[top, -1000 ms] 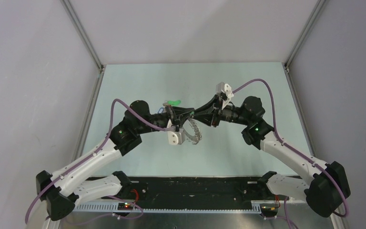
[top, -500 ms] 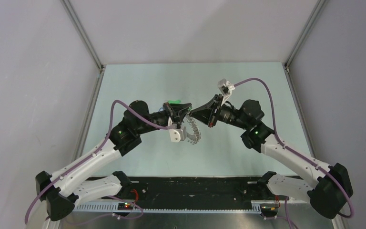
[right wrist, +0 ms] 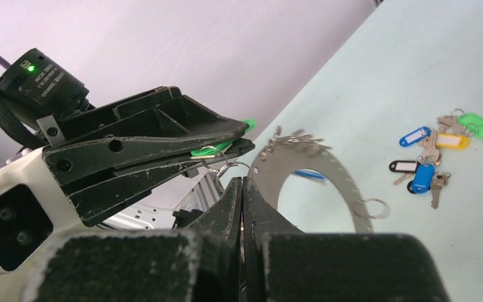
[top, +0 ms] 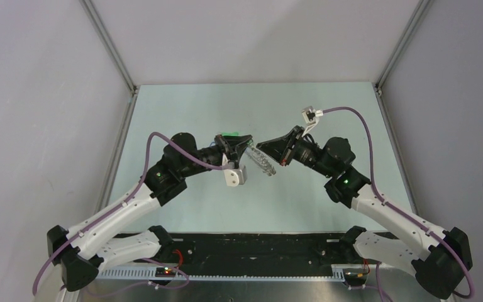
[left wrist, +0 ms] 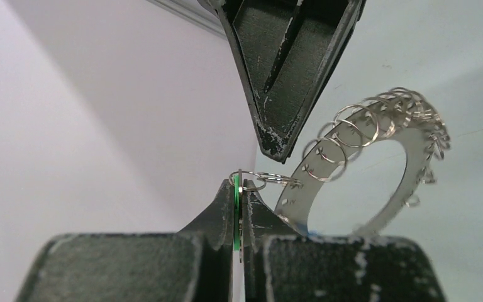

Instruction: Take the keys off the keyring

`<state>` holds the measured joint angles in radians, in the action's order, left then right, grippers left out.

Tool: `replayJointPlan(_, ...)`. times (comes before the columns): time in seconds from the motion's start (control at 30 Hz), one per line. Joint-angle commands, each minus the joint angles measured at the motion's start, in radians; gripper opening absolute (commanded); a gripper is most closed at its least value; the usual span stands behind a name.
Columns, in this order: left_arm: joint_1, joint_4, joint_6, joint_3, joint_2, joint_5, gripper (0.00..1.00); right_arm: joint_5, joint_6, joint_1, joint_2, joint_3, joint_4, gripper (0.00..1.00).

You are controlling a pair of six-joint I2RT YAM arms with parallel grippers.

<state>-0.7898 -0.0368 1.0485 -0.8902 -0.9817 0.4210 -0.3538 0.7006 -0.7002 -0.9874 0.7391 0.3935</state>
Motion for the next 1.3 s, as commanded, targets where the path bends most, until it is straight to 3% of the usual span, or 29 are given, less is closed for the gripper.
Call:
replayJointPlan(0.0,-0.003,-0.045,0.016,-0.008,0.019,0.001,0.00,0.022,0.012,0.000,0.004,0.005,-0.003,0.00)
replayJointPlan(0.07,-0.002,-0.045,0.015,-0.009,0.021,0.011,0.00,0.026,-0.052,-0.016,0.007,0.005,0.000,0.05)
replayJointPlan(0.17,-0.002,-0.044,0.013,-0.007,0.025,0.026,0.00,0.079,-0.153,-0.056,0.017,0.005,-0.010,0.21)
replayJointPlan(0.3,-0.003,-0.044,0.014,-0.004,0.029,0.038,0.00,0.124,-0.272,-0.086,0.022,0.006,-0.001,0.29)
replayJointPlan(0.87,-0.002,-0.044,0.018,-0.003,0.037,0.050,0.00,0.100,-0.370,-0.088,0.037,0.018,-0.001,0.35)
replayJointPlan(1.27,-0.004,-0.044,0.020,0.000,0.038,0.059,0.00,0.063,-0.401,-0.004,0.075,0.060,-0.074,0.35)
